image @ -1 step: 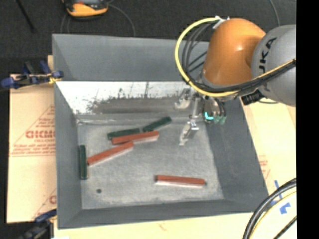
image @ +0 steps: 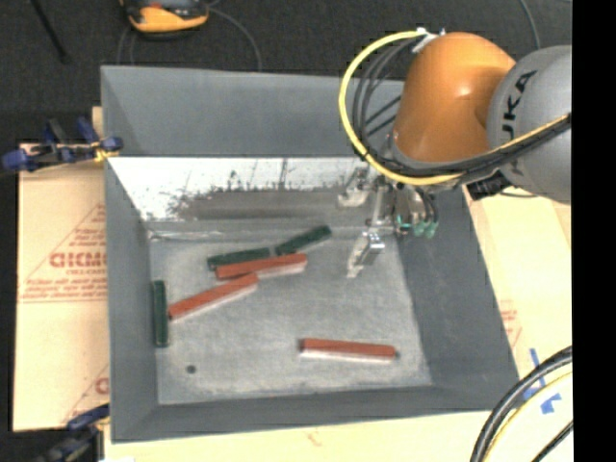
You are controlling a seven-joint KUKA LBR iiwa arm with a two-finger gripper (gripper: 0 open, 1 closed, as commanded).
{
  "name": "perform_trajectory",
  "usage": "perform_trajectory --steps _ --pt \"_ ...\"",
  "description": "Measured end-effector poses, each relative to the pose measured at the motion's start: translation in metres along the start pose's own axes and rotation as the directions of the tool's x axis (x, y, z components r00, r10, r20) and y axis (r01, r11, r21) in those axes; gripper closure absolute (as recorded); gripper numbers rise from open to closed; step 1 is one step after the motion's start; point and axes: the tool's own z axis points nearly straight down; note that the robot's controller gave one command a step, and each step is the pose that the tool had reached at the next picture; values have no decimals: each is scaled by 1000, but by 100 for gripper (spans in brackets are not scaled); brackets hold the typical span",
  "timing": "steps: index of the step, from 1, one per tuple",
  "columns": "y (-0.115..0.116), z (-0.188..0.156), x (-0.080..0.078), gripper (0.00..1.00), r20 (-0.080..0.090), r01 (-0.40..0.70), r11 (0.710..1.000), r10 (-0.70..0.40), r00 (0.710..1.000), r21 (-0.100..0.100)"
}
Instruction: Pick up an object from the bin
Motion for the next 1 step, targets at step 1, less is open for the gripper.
perform_trajectory --steps 1 --pt "2 43 -12 0 9 -3 1000 3 1000 0"
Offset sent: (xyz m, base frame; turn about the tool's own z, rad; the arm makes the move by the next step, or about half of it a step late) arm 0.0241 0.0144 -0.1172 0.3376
